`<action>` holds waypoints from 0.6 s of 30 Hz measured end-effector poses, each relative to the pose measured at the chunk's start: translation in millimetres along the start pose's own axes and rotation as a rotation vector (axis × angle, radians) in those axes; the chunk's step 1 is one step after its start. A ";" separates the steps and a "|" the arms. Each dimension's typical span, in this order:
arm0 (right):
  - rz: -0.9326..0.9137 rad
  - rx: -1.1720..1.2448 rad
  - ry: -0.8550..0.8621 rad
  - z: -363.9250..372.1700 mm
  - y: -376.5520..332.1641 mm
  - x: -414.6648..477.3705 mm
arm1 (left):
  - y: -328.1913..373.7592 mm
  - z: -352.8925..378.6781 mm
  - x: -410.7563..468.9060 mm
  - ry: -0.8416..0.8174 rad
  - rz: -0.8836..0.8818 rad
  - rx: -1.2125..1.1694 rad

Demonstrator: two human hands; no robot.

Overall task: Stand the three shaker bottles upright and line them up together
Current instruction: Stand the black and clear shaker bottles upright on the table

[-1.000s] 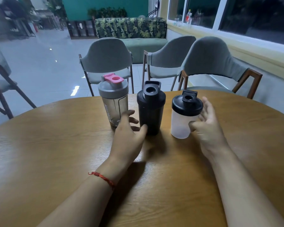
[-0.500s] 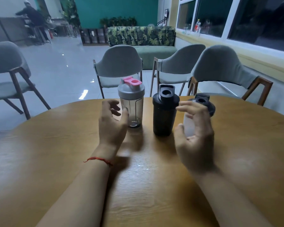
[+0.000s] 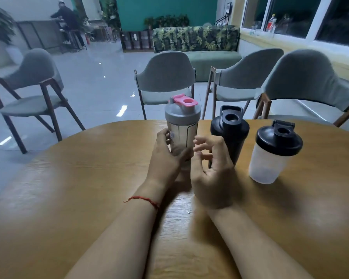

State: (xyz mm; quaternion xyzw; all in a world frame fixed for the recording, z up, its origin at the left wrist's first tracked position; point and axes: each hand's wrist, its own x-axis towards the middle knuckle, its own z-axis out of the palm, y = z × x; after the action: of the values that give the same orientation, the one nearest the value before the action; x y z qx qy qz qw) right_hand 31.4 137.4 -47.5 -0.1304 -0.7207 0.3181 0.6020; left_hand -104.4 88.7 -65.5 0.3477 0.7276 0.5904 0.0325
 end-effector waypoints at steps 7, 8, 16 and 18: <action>0.092 0.051 -0.143 -1.3 5.8 -7.2 | -11.8 -27.5 2.5 -0.004 -0.097 -0.093; 0.111 0.055 -0.148 -0.3 6.4 -6.9 | -10.2 -25.0 1.6 0.018 -0.099 -0.104; 0.285 0.063 -0.279 -3.1 13.4 -8.2 | -0.3 -20.5 -5.6 0.173 -0.157 0.107; 0.304 0.011 -0.349 -5.2 15.1 -9.8 | -2.0 -41.5 -1.1 0.230 -0.188 0.191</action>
State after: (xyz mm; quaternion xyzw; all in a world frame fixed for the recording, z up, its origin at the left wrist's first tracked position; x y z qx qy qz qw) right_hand 35.7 144.9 -64.1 -0.1773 -0.7842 0.4267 0.4141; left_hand -123.5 53.3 -55.1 0.2101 0.8086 0.5488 -0.0290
